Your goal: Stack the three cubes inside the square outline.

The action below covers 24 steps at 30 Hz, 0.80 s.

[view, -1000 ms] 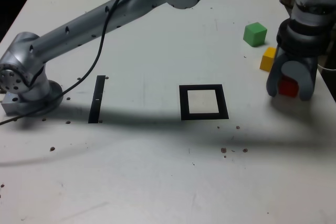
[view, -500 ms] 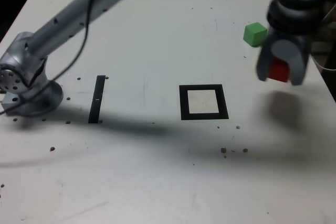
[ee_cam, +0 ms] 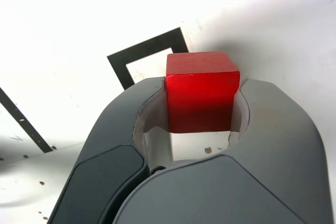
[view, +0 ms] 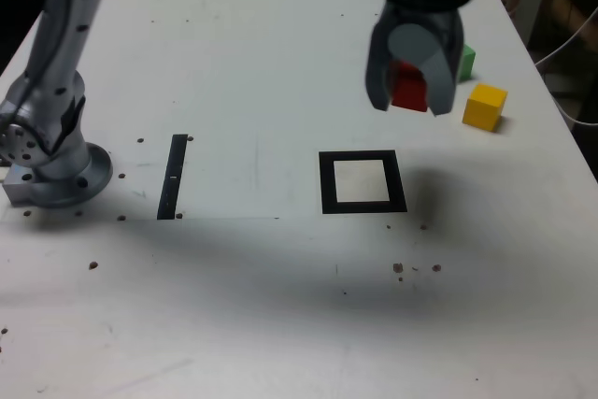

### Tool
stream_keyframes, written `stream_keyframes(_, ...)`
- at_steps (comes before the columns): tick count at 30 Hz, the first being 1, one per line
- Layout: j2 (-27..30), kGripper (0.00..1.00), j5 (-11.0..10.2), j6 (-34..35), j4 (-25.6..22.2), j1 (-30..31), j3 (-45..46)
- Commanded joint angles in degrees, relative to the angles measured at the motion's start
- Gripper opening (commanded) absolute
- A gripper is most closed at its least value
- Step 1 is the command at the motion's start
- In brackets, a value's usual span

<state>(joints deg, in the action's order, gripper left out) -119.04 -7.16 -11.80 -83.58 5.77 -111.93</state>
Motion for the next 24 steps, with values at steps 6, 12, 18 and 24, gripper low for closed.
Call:
stream_keyframes(6, 6.07, 0.24, 3.12, 5.12, 6.97, 0.21, 18.64)
stream_keyframes(12, 6.2, 0.24, 4.02, 10.94, 11.9, 0.26, 24.64)
stream_keyframes(18, 5.0, 0.24, 4.71, 12.65, 14.07, 0.9, 25.39)
stream_keyframes(24, 3.79, 0.24, 4.68, 12.6, 14.52, 1.05, 24.63)
